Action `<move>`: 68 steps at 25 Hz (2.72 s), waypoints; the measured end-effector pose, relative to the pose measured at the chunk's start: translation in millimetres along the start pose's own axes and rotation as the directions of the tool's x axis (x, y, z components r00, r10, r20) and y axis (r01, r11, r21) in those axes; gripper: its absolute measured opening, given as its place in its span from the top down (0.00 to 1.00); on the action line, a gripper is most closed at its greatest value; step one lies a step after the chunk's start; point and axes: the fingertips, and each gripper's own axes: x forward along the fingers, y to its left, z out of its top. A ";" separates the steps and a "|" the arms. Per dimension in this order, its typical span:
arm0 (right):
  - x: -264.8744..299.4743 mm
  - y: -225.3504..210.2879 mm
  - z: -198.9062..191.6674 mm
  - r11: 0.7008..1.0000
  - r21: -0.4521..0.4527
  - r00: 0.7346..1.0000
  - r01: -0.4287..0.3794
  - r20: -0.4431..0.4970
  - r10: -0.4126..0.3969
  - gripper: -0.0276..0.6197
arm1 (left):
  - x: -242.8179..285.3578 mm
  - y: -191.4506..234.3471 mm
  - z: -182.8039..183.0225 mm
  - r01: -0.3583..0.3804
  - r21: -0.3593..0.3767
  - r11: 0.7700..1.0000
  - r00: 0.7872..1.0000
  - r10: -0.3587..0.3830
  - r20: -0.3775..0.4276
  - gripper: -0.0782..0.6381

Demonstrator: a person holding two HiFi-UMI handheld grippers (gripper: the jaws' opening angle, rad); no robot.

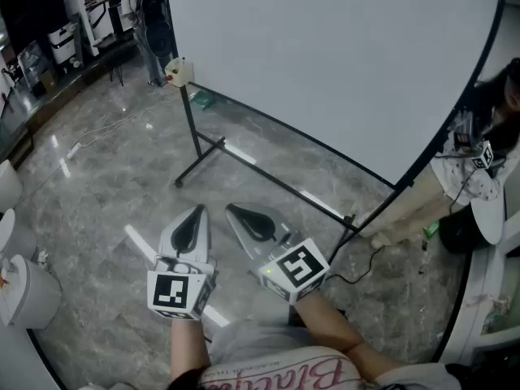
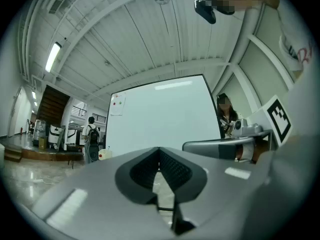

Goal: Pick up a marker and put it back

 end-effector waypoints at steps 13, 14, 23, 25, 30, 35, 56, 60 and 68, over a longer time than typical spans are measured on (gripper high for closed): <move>53.0 -30.8 -15.4 0.999 0.044 0.999 -0.002 -0.039 0.003 0.96 | 39.5 36.5 -17.6 -0.021 -0.055 0.998 1.000 0.020 -0.023 0.89; 58.5 -36.3 -17.2 0.999 0.047 0.999 -0.004 -0.038 0.006 0.96 | 45.5 41.0 -19.7 -0.024 -0.057 0.998 0.999 0.022 -0.026 0.89; 131.0 -112.5 -28.4 0.998 0.057 1.000 0.018 -0.012 -0.017 0.95 | 134.8 91.8 -45.1 0.015 -0.017 1.000 0.997 -0.017 -0.073 0.89; 150.9 -132.7 -26.4 0.998 0.058 1.000 0.020 -0.016 -0.019 0.95 | 158.1 103.9 -46.3 0.031 -0.013 0.999 0.996 -0.032 -0.078 0.89; 218.1 -185.3 -4.5 0.999 0.045 1.000 0.011 0.009 -0.012 0.95 | 211.7 151.3 -44.0 -0.002 -0.005 1.000 0.998 0.002 -0.065 0.89; 268.4 -212.3 -9.4 0.999 0.038 1.000 -0.011 -0.007 0.011 0.92 | 242.9 188.0 -64.2 -0.029 -0.025 0.999 0.995 0.026 -0.093 0.89; 531.4 -355.3 -82.5 0.961 0.179 0.967 0.211 -0.185 -0.178 0.82 | 403.5 422.9 -79.0 0.030 -0.085 0.996 0.997 -0.036 -0.066 0.89; 553.7 -376.9 -101.4 0.951 0.185 0.946 0.247 -0.259 -0.195 0.79 | 422.4 440.7 -88.2 0.030 -0.105 0.994 0.996 -0.039 -0.085 0.89; 575.6 -383.2 -89.3 0.970 0.165 0.960 0.179 -0.247 -0.136 0.85 | 446.8 451.6 -88.0 0.009 -0.132 0.991 0.996 -0.021 -0.088 0.89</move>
